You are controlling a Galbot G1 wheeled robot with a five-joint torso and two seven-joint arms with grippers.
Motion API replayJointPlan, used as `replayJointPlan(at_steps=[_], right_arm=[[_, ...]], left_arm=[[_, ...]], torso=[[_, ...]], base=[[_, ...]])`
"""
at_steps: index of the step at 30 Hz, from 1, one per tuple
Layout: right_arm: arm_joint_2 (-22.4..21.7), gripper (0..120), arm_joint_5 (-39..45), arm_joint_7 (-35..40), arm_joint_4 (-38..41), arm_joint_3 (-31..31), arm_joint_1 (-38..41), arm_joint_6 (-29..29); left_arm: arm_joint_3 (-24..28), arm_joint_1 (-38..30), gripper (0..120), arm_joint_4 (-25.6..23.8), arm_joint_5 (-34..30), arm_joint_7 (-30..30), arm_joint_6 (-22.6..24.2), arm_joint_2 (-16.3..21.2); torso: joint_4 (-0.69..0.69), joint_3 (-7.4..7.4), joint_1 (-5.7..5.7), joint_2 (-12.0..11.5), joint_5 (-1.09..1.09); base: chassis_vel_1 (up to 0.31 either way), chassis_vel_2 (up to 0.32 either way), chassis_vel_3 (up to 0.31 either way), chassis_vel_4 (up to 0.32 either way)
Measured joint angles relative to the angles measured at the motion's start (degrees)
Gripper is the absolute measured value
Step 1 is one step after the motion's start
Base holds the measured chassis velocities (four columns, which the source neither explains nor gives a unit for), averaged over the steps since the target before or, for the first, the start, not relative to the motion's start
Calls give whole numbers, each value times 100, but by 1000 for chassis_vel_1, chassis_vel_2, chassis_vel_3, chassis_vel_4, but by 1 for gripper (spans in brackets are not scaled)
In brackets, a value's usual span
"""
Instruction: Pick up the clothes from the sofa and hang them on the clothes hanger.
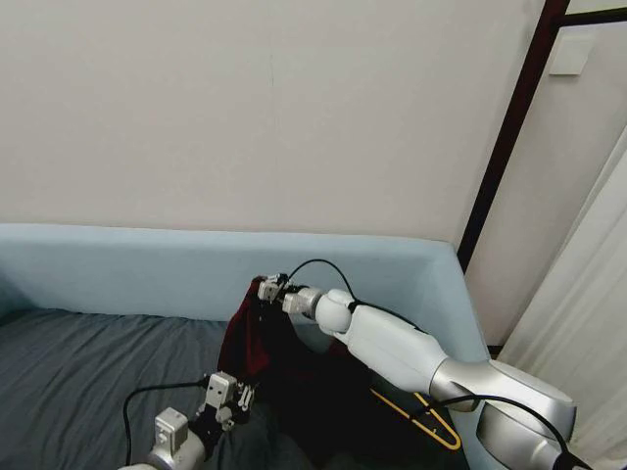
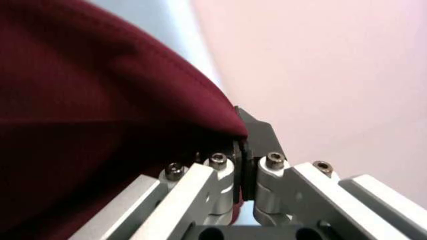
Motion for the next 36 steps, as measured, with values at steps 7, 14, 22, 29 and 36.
replayJointPlan(at_steps=[7,14,22,29,36], right_arm=[[-417,0,1282,458,719,-17,278,-1020],[-876,0,2493,956,1607,96,530,-2026],[-1596,0,4048,2404,3127,508,1002,-3763],[-2702,0,4702,2682,4141,737,1287,-4033],[-3267,0,5543,3181,4974,1020,1312,-4370]], left_arm=[[13,-930,0,44,-488,-12,80,328],[0,-1614,0,-4,-980,-19,125,735],[77,-2610,0,-247,-1760,182,131,1717],[461,-4190,0,37,-2358,610,305,2051],[748,-4589,0,112,-2124,620,246,1701]], torso=[[0,1,0,-1,-1],[0,1,1,-1,-1],[2,0,0,0,0],[-1,0,0,0,1],[1,0,0,0,-3]], base=[[0,0,0,0],[0,0,0,0],[0,0,0,0],[0,0,0,0],[0,0,0,0]])
